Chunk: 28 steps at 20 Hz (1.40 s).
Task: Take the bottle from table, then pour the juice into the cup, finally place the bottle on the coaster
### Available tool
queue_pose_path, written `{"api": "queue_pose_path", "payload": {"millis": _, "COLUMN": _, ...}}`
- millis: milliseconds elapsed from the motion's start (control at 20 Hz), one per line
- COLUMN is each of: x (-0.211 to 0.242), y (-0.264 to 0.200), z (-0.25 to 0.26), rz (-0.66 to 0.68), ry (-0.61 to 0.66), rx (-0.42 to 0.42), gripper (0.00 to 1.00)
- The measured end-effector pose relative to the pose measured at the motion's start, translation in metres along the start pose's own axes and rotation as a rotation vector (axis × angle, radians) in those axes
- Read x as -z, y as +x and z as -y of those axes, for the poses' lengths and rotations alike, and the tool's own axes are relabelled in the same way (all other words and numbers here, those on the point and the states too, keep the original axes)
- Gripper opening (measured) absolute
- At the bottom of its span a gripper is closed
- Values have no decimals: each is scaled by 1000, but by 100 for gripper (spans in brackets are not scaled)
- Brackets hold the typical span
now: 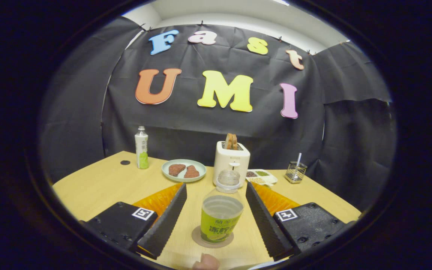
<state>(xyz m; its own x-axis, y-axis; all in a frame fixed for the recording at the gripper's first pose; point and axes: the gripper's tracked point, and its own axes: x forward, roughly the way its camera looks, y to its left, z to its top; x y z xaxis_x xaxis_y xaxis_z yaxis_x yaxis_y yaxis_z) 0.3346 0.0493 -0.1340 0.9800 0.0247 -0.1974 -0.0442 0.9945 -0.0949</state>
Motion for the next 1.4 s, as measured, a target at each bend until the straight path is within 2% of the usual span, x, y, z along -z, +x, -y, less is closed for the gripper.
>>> {"api": "queue_pose_path", "payload": {"millis": 200, "x": -2, "y": -25, "z": 4, "rz": 15, "ry": 49, "rx": -5, "gripper": 100}}
{"api": "queue_pose_path", "payload": {"millis": 350, "x": -8, "y": -49, "z": 14, "rz": 13, "ry": 44, "rx": 22, "gripper": 100}}
{"api": "queue_pose_path", "payload": {"millis": 500, "x": -27, "y": -87, "z": 22, "rz": 36, "ry": 74, "rx": 21, "gripper": 100}}
{"api": "queue_pose_path", "payload": {"millis": 750, "x": -57, "y": -165, "z": 49, "rz": 88, "ry": 57, "rx": 65, "gripper": 100}}
{"api": "queue_pose_path", "payload": {"millis": 900, "x": -58, "y": -201, "z": 65, "rz": 108, "ry": 72, "rx": 108, "gripper": 100}}
{"api": "queue_pose_path", "payload": {"millis": 1050, "x": -61, "y": -222, "z": 61, "rz": 98, "ry": 132, "rx": 75, "gripper": 100}}
{"api": "queue_pose_path", "payload": {"millis": 1400, "x": -66, "y": -265, "z": 70, "rz": 106, "ry": 66, "rx": 80, "gripper": 100}}
